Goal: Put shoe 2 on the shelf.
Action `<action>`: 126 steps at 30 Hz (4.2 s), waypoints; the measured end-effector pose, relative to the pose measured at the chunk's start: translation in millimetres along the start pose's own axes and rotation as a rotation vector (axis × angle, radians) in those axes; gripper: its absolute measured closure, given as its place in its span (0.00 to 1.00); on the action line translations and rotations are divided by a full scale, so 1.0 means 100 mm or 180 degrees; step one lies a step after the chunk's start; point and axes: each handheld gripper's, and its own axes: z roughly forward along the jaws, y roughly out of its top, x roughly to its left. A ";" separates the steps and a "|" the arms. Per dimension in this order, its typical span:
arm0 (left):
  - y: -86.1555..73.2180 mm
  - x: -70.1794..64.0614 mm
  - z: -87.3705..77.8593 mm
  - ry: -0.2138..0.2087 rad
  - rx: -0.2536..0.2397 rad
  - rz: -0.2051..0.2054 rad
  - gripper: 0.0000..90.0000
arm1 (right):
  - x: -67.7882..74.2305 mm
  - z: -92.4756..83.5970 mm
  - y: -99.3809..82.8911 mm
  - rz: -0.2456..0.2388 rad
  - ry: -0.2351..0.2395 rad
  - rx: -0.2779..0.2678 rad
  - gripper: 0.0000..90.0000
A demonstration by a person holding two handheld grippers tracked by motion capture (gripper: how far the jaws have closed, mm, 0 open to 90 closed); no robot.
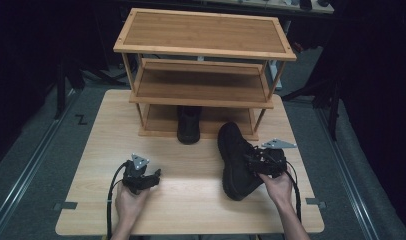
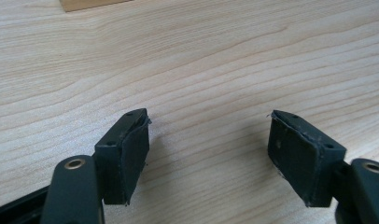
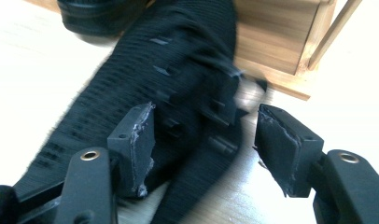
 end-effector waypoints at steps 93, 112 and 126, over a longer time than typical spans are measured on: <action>0.20 -0.09 0.20 -0.0058 -0.0030 -0.0041 0.38 | 0.15 0.80 0.92 0.0718 -0.0309 0.0011 0.98; 0.20 -0.09 0.21 -0.0112 -0.0032 -0.0012 0.38 | 0.20 1.25 0.90 0.0983 -0.0655 -0.0093 0.97; 0.24 -0.14 0.22 -0.0180 0.0009 -0.0031 0.40 | 0.17 1.23 0.89 0.0882 -0.0630 -0.0189 0.72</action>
